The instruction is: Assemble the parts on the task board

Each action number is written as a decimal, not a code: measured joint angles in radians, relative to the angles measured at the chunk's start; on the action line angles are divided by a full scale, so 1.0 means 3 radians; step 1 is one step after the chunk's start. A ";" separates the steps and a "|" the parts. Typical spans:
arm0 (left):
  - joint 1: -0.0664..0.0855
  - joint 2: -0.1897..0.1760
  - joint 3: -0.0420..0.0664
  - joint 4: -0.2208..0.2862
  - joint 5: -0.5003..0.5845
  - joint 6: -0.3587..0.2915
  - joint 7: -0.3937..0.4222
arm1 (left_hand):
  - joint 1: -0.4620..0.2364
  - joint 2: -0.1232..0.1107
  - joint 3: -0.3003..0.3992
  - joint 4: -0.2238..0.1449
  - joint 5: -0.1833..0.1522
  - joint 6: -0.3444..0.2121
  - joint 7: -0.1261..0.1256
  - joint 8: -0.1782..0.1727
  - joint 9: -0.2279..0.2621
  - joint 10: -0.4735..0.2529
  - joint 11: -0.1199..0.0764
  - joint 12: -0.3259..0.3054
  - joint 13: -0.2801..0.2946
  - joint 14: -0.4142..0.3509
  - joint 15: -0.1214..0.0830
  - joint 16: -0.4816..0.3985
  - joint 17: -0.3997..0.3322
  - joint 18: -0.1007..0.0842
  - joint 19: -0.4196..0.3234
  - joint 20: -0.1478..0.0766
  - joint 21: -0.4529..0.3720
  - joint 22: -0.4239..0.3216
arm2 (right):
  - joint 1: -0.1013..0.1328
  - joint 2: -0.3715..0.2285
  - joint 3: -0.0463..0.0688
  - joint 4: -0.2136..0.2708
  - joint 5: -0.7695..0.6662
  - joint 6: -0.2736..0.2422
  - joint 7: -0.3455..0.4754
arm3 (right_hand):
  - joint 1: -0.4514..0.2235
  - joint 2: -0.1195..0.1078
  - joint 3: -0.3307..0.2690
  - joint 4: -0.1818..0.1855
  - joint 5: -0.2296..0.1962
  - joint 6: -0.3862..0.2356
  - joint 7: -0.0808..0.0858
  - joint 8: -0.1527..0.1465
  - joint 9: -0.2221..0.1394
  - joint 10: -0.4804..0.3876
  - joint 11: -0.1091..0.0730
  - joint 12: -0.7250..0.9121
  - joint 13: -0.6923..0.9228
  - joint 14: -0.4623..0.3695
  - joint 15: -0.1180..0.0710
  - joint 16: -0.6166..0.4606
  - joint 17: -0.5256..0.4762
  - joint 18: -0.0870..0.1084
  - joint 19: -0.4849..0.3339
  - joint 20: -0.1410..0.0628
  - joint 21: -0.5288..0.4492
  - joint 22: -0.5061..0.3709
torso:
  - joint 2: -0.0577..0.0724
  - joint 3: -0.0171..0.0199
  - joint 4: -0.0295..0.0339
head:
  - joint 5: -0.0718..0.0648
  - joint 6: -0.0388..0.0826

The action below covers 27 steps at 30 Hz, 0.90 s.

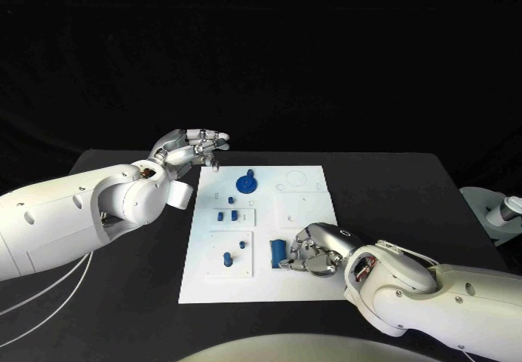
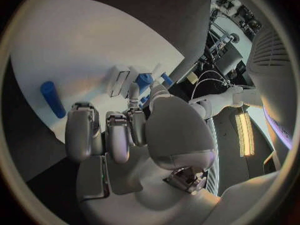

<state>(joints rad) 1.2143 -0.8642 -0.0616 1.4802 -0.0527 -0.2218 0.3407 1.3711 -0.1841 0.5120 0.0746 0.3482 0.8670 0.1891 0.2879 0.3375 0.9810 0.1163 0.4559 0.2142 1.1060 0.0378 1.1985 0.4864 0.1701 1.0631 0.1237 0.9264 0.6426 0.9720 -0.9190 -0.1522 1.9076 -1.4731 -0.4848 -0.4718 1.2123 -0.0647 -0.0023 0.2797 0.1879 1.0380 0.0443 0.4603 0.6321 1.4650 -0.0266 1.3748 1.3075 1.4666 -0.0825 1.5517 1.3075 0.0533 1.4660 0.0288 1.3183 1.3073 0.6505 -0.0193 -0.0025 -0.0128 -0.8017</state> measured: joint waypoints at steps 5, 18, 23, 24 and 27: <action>0.0000 -0.0001 0.0000 0.0000 0.0000 0.0000 -0.0001 | 0.0000 0.0000 0.0000 0.0000 0.0000 0.0000 0.0000 0.0000 0.0000 0.0000 0.0000 0.0000 0.0000 0.0000 0.0000 0.0000 0.0000 0.0000 0.0000 0.0000 0.0000 0.0000 | 0.0000 0.0018 0.0000 -0.0043 -0.0003 0.0006 -0.0005 | -0.0006 0.0041 0.0013 0.0027 0.0000 0.0000 0.0000 0.0000 -0.0014 0.0000 0.0000 0.0018 0.0001 0.0000 0.0000 0.0011 0.0000 0.0000 0.0000 0.0000 0.0000 0.0001 | 0.0002 -0.0002 0.0002 | 0.0001 -0.0003; 0.0001 -0.0010 0.0000 -0.0002 0.0000 0.0000 -0.0007 | 0.0000 0.0000 0.0000 0.0000 0.0000 0.0000 0.0000 0.0000 0.0000 0.0000 0.0000 0.0013 0.0000 0.0000 0.0000 0.0013 0.0000 0.0000 0.0000 0.0000 0.0000 0.0000 | 0.0005 0.0065 0.0002 -0.0099 -0.0024 0.0053 -0.0035 | 0.0024 0.0046 0.0009 0.0030 0.0014 0.0000 0.0000 0.0000 -0.0028 0.0000 0.0000 0.0018 0.0001 0.0000 0.0000 0.0011 0.0000 0.0000 0.0000 0.0000 0.0000 0.0002 | -0.0001 -0.0004 0.0002 | 0.0011 -0.0009; 0.0001 -0.0011 0.0000 -0.0003 0.0000 0.0001 -0.0008 | 0.0000 0.0000 0.0000 0.0000 0.0000 0.0000 0.0000 0.0000 0.0000 0.0000 0.0000 0.0013 0.0003 0.0000 0.0000 0.0013 0.0000 0.0000 0.0000 0.0000 0.0000 0.0000 | 0.0006 0.0045 0.0003 -0.0086 -0.0028 0.0053 -0.0035 | 0.0065 0.0004 0.0009 0.0030 0.0014 0.0000 0.0000 0.0000 -0.0034 0.0000 0.0000 0.0018 0.0001 0.0000 0.0000 0.0011 0.0000 0.0000 0.0000 0.0000 -0.0012 0.0002 | -0.0004 -0.0005 0.0000 | 0.0007 -0.0009; 0.0001 -0.0011 0.0000 -0.0003 0.0000 0.0001 -0.0008 | 0.0000 0.0000 0.0000 0.0000 0.0000 0.0000 0.0000 0.0000 0.0000 0.0000 0.0000 0.0013 0.0003 0.0000 0.0000 0.0013 0.0000 0.0000 0.0000 0.0000 0.0000 0.0000 | 0.0006 0.0033 0.0003 -0.0078 -0.0028 0.0046 -0.0033 | 0.0065 0.0004 0.0009 0.0030 0.0014 0.0000 0.0000 0.0000 -0.0034 0.0000 0.0000 0.0018 0.0001 0.0000 0.0000 0.0011 0.0000 0.0000 0.0000 0.0000 -0.0024 0.0002 | -0.0004 -0.0005 0.0000 | 0.0004 -0.0009; 0.0000 -0.0011 0.0000 -0.0006 0.0000 0.0001 -0.0009 | 0.0000 0.0000 0.0000 0.0000 0.0000 0.0000 0.0000 0.0000 0.0000 0.0000 0.0000 0.0013 0.0002 0.0000 0.0000 0.0013 0.0001 0.0000 0.0000 0.0000 0.0000 0.0000 | 0.0010 -0.0033 0.0003 -0.0043 -0.0027 -0.0008 -0.0014 | 0.0065 0.0004 0.0009 0.0030 0.0014 0.0000 0.0000 0.0000 -0.0038 0.0000 0.0000 -0.0009 0.0001 0.0000 0.0000 0.0011 0.0000 0.0000 0.0000 0.0000 -0.0043 0.0002 | -0.0004 -0.0004 0.0000 | -0.0003 -0.0003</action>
<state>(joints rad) 1.2143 -0.8675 -0.0616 1.4785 -0.0527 -0.2215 0.3380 1.3711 -0.1841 0.5120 0.0745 0.3482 0.8670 0.1891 0.2879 0.3375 0.9811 0.1162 0.4599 0.2149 1.1060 0.0378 1.2024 0.4865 0.1701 1.0631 0.1237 0.9265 0.6427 0.9752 -0.9288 -0.1514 1.8948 -1.4811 -0.4872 -0.4761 1.2319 -0.0634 0.0005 0.2886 0.1920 1.0380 0.0443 0.4603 0.6207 1.4649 -0.0266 1.3720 1.3078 1.4666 -0.0824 1.5549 1.3074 0.0534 1.4660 0.0289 1.3054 1.3079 0.6493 -0.0206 -0.0025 -0.0135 -0.8027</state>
